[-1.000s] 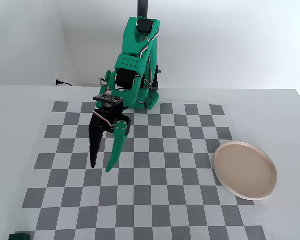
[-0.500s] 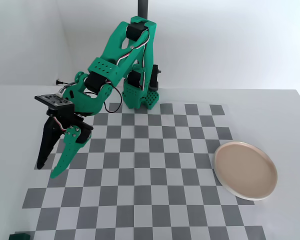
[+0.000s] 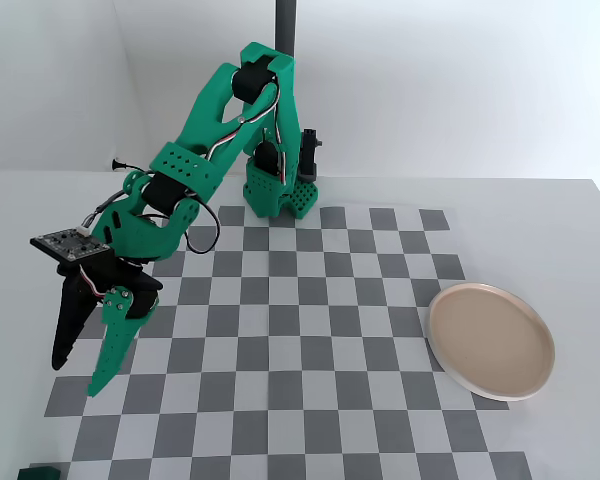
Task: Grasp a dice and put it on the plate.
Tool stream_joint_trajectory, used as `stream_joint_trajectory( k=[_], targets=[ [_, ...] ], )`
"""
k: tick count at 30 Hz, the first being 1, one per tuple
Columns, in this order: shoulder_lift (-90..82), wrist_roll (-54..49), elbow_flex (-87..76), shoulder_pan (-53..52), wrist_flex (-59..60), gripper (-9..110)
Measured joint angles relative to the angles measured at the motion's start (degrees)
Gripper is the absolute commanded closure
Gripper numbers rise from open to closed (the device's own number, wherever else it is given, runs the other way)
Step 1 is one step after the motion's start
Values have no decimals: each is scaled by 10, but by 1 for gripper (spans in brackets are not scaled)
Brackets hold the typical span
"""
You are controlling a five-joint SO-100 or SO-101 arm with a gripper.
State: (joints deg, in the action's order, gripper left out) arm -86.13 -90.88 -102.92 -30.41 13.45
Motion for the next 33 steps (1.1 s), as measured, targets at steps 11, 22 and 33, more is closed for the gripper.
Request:
stream_joint_trajectory(
  k=[11, 22, 33],
  targets=[
    [136, 22, 144, 9, 45, 82],
    [268, 36, 307, 9, 85, 83],
    [368, 41, 425, 9, 119, 82]
  ],
)
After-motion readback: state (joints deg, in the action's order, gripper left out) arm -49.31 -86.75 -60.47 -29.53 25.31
